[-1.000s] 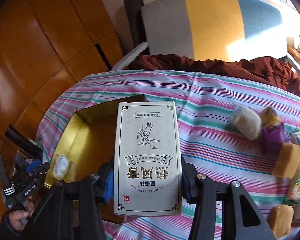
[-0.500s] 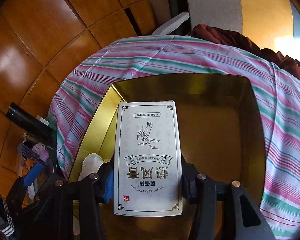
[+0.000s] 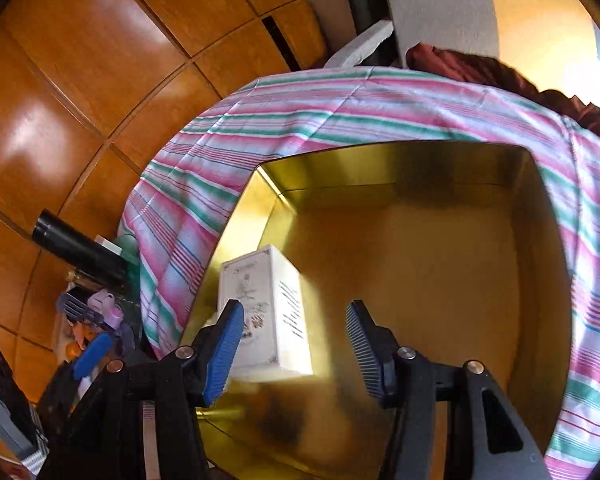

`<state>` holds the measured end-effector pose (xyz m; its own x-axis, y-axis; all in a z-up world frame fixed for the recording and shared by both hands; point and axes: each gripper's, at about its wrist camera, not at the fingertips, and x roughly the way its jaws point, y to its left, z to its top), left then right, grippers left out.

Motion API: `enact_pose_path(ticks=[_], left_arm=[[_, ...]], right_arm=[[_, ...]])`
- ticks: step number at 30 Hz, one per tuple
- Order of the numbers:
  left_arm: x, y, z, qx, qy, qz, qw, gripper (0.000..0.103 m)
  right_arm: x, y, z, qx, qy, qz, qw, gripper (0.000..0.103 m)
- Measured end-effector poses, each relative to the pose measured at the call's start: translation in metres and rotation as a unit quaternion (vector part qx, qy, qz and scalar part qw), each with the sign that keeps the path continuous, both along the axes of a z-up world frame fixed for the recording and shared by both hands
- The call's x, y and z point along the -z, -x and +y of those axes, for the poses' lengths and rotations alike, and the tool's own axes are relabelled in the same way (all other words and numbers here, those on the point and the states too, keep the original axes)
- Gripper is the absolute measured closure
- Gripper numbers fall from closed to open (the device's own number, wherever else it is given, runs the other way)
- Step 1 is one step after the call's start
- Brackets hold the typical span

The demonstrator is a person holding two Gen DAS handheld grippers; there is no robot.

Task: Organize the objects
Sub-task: 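Lower the white box into the gold tray and open the right gripper, then move both tools back toward the remaining items on the cloth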

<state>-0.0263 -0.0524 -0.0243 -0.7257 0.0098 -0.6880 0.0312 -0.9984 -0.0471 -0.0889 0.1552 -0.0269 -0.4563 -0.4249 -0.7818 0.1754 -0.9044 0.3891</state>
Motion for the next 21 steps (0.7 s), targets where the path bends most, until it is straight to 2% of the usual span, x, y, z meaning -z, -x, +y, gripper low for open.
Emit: enact_pose_path(ticks=[2,4,6,16,21], left_arm=[[-0.001,-0.001,0.002,0.002,-0.001,0.002,1.0,0.032],[-0.003,-0.002,0.004,0.007,-0.002,0.004,1.0,0.031],[-0.006,-0.004,0.008,0.014,-0.002,0.008,0.9999,0.027],[-0.023,-0.011,0.043,0.057,0.006,0.024,0.9981,0.02],[-0.029,-0.016,0.064,0.08,0.005,0.029,0.9963,0.015]], right_arm=[[-0.006,-0.011,0.006,0.006,-0.021,0.014,1.0,0.045],[-0.012,-0.024,0.013,0.014,-0.046,0.035,0.998,0.029],[-0.018,-0.035,0.023,0.023,-0.065,0.052,0.996,0.019],[-0.029,-0.077,0.085,0.09,-0.125,0.085,0.984,0.013],[-0.028,-0.094,0.127,0.137,-0.137,0.079,0.978,0.011]])
